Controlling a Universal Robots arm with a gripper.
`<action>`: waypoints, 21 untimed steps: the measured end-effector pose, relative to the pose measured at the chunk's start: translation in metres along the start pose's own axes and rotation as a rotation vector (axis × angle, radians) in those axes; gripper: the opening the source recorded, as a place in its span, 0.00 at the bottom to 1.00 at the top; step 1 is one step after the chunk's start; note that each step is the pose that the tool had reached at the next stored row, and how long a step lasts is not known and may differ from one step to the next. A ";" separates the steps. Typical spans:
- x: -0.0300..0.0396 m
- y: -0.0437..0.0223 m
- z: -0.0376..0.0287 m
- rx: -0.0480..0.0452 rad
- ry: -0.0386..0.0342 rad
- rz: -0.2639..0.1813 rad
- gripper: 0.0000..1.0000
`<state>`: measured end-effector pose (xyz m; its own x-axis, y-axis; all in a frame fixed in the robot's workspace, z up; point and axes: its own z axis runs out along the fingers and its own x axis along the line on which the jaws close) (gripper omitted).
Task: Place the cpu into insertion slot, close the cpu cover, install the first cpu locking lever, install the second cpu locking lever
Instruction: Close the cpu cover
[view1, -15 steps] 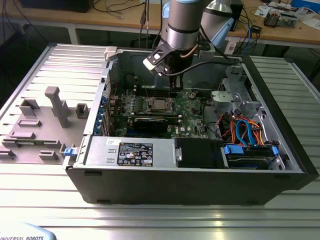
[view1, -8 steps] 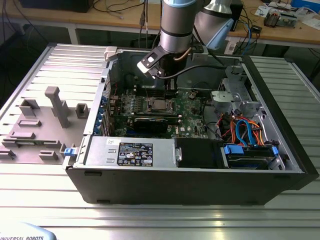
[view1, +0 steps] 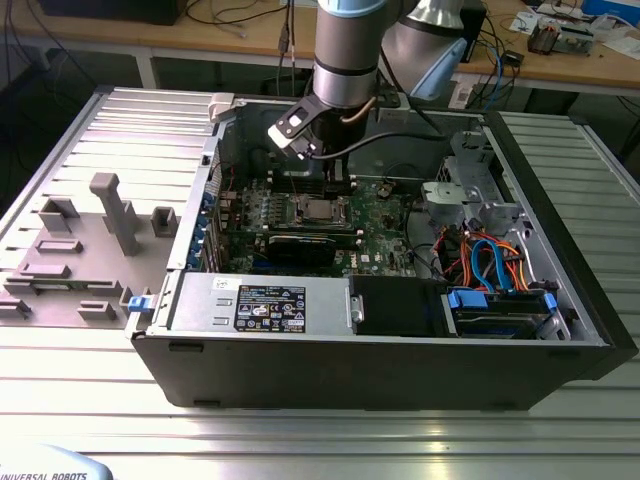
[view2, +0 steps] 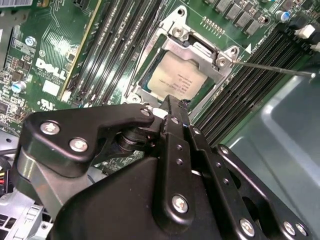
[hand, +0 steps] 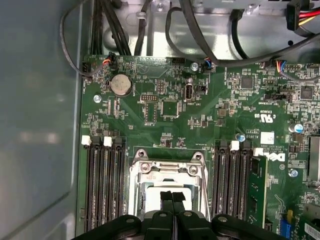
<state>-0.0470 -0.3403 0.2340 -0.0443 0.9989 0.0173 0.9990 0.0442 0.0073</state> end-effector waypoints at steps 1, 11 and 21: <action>0.0000 -0.0006 0.0001 0.0000 0.0000 0.000 0.11; 0.0001 -0.0013 0.0002 0.0000 0.0000 0.000 0.11; 0.0003 -0.0080 0.0026 0.0003 0.0007 -0.021 0.11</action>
<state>-0.0549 -0.3403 0.2313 -0.0653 0.9977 0.0178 0.9978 0.0652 0.0074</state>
